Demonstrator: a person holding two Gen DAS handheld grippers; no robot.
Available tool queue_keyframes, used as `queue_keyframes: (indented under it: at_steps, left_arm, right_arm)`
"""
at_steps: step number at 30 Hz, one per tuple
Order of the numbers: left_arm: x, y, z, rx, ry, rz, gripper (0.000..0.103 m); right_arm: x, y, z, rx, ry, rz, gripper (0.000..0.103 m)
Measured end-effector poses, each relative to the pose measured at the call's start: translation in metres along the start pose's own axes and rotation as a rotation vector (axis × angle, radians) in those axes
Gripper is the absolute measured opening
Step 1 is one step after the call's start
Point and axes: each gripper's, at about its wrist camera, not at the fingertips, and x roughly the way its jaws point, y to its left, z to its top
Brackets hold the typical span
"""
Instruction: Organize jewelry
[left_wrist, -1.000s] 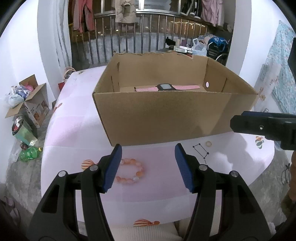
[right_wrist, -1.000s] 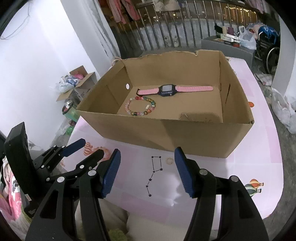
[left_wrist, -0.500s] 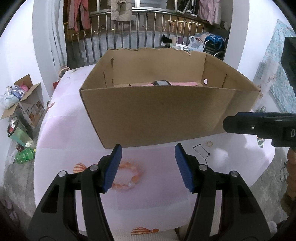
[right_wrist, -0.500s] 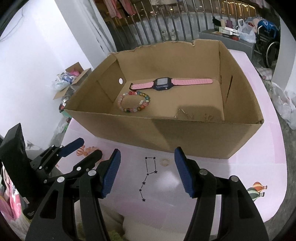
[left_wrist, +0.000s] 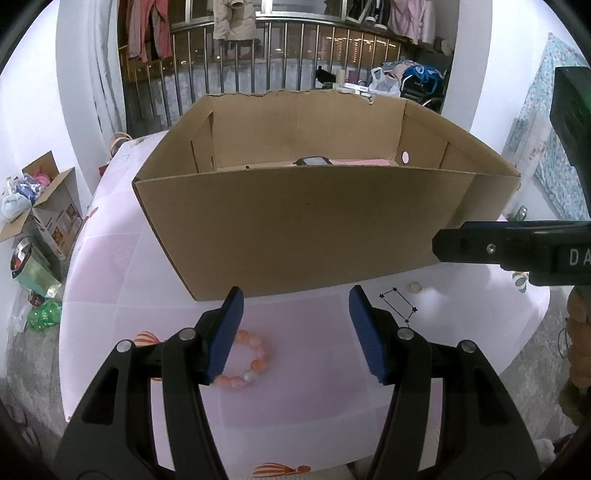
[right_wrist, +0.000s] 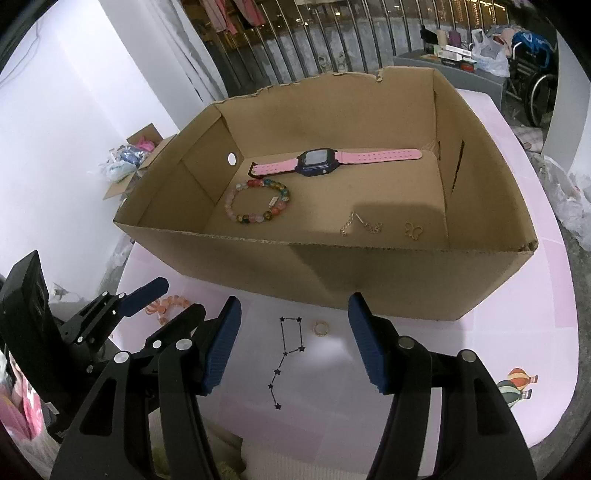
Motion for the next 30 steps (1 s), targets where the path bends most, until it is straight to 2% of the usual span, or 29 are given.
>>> queue_keyframes:
  at_steps: [30]
  left_arm:
    - [-0.0031, 0.0047, 0.0011, -0.002, -0.01, 0.005, 0.056]
  right_arm:
    - [-0.0004, 0.002, -0.0013, -0.006, -0.009, 0.004, 0.059]
